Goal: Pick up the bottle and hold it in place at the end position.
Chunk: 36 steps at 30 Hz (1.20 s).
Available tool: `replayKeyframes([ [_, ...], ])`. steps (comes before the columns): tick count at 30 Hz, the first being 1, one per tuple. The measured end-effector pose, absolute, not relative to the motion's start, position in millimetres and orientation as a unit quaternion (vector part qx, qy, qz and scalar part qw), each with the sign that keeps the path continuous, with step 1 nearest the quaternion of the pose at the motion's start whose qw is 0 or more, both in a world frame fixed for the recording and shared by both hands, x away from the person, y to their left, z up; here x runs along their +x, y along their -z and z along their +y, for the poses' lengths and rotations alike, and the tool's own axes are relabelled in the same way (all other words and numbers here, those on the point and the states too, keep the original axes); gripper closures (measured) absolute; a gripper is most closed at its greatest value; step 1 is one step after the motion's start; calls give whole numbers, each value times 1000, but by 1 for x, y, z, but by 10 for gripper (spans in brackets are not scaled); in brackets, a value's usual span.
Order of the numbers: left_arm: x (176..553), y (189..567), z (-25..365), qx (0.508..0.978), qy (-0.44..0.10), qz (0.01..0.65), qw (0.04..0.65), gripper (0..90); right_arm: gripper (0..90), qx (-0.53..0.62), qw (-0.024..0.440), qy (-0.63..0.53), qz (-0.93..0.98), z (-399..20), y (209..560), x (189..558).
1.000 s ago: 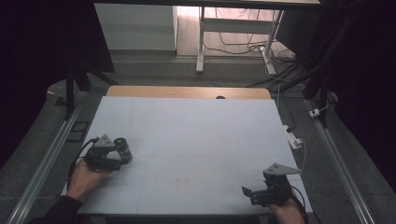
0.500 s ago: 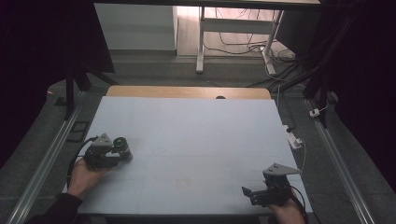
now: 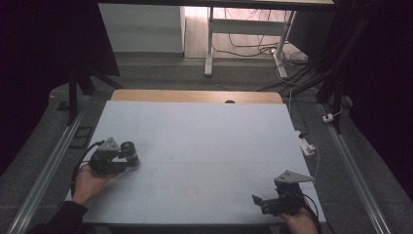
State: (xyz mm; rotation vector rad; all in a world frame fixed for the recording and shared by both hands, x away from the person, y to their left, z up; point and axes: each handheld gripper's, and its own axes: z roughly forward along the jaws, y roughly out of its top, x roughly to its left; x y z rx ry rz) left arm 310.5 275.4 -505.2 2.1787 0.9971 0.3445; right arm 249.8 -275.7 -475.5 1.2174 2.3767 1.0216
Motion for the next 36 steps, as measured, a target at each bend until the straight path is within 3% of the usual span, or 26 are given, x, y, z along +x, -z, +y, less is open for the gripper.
replayKeyframes([
  [22,334,475,224,842,-116,360,384,536,0,423,139,-355,822,-276,476,251],
  [36,359,462,169,850,-113,335,390,536,0,423,138,-357,821,-277,476,251],
])
